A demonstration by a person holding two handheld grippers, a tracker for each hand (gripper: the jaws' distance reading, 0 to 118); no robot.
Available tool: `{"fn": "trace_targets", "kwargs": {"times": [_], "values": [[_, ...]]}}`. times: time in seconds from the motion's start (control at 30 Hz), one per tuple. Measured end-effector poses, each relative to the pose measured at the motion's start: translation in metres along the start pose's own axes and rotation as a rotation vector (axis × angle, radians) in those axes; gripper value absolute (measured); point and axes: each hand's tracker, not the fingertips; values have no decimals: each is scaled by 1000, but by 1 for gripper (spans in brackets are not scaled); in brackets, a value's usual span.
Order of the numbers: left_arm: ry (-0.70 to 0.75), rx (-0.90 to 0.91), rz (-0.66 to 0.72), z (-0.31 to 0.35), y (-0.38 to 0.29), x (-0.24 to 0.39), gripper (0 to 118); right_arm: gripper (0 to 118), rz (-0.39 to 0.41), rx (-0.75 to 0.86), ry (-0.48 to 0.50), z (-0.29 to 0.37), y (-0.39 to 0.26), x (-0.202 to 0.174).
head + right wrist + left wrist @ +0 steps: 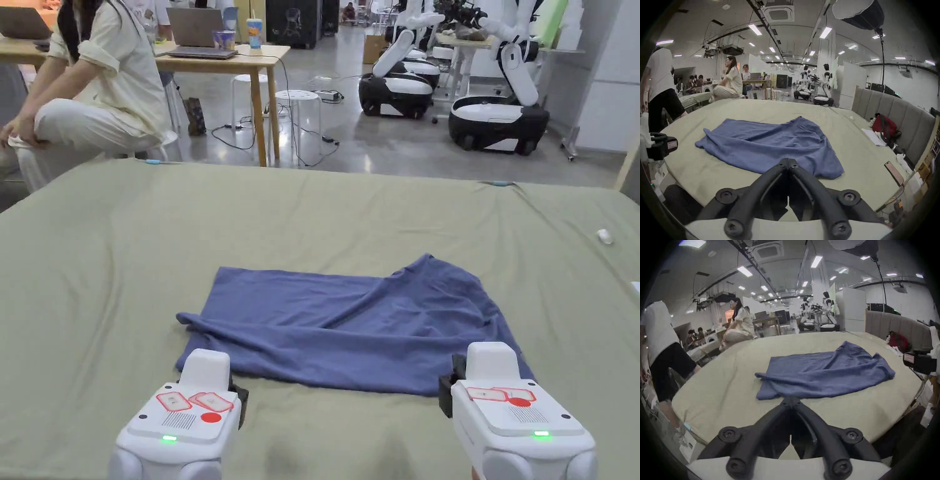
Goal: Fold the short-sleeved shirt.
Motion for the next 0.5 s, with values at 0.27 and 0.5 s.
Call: {"fn": "trace_targets", "kwargs": {"times": [0.27,0.5], "values": [[56,-114,78,-52,-4,-40,0,0,2,-71,-9,-16,-7,16],[139,-170,80,-126,28,-64,96,0,0,-127,-33,-43,-4,43]]}}
